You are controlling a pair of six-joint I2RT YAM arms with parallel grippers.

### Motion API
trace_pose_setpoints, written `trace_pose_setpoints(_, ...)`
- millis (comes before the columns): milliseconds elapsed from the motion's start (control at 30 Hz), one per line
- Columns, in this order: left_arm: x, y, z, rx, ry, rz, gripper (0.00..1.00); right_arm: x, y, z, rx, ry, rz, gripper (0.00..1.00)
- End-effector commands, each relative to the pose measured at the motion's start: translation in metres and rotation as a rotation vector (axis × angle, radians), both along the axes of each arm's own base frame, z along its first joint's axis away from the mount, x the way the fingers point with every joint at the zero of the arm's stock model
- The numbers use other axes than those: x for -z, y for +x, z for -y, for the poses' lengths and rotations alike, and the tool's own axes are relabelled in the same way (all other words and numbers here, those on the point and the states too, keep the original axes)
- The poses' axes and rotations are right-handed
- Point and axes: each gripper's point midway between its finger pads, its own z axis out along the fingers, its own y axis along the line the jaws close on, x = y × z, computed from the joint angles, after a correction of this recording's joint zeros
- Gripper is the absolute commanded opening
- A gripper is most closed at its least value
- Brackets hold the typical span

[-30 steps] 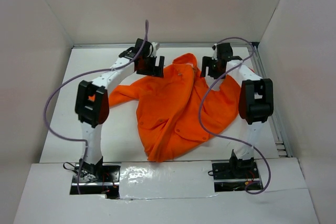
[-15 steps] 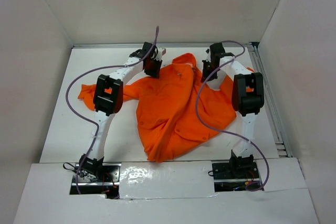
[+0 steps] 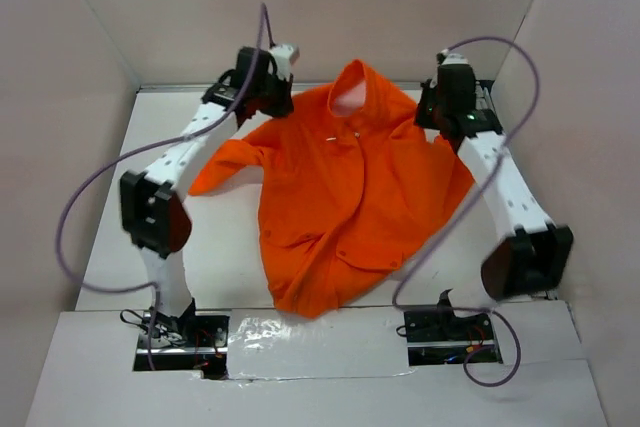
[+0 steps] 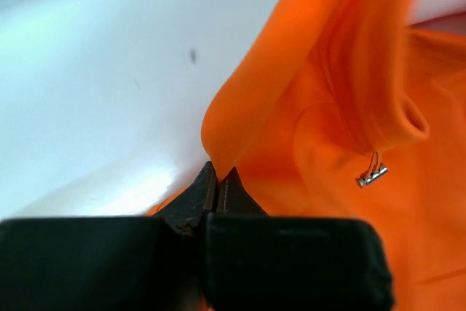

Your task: Zip up the jacket

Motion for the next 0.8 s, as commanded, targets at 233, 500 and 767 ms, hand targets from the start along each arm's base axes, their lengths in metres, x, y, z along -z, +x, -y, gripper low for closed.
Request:
trace_pose_setpoints(233,-0.361,-0.171,-0.062,-0.107,-0.224,0.828,0.00,-0.283,-0.145,0.074,0.340,-0.073,0.754,0.00)
trace_pose_setpoints(500,-0.458,-0.299,-0.097,0.048,-0.401,1.125,0.00,-0.388,-0.258,0.060,0.122,0.021,1.031,0.00)
trace_pose_setpoints(767,-0.459,-0.267,-0.065,0.111,-0.343,1.142,0.00,-0.381,-0.215,0.052,0.136,0.030,0.927,0.00)
